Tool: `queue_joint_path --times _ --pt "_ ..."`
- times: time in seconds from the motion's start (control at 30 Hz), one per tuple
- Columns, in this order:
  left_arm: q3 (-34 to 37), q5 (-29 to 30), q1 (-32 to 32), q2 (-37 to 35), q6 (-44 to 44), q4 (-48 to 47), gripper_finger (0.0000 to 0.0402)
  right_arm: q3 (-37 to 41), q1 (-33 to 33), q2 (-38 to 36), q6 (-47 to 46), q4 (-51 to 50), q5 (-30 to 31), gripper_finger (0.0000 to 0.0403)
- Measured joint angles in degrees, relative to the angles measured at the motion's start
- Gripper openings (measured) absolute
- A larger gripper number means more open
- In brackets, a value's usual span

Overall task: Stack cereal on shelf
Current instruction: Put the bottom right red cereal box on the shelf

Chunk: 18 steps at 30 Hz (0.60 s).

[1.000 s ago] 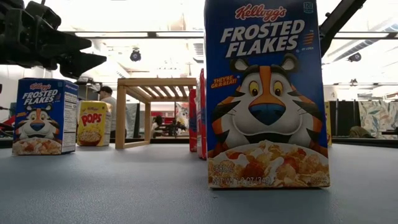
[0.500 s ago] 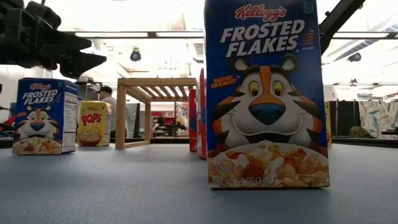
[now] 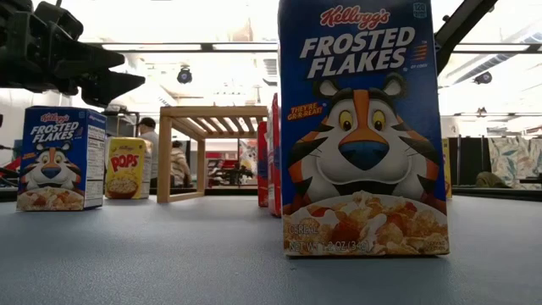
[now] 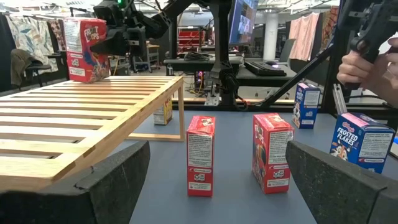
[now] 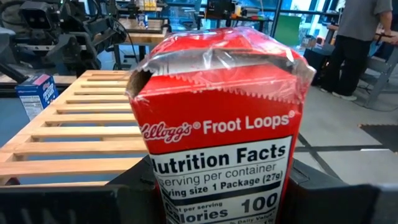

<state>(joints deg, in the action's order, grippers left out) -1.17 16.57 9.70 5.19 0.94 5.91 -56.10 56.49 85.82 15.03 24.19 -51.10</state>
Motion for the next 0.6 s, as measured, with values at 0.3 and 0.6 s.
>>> queue_joint_path --times 0.3,0.6 --pt "0.0 0.0 0.0 0.0 0.0 0.0 0.0359 0.0 0.0 0.0 0.0 -0.7 0.6 0.0155" --pt "0.0 0.0 0.0 0.0 0.0 0.0 0.0359 0.0 0.0 0.0 -2.1 -0.8 0.6 0.0155"
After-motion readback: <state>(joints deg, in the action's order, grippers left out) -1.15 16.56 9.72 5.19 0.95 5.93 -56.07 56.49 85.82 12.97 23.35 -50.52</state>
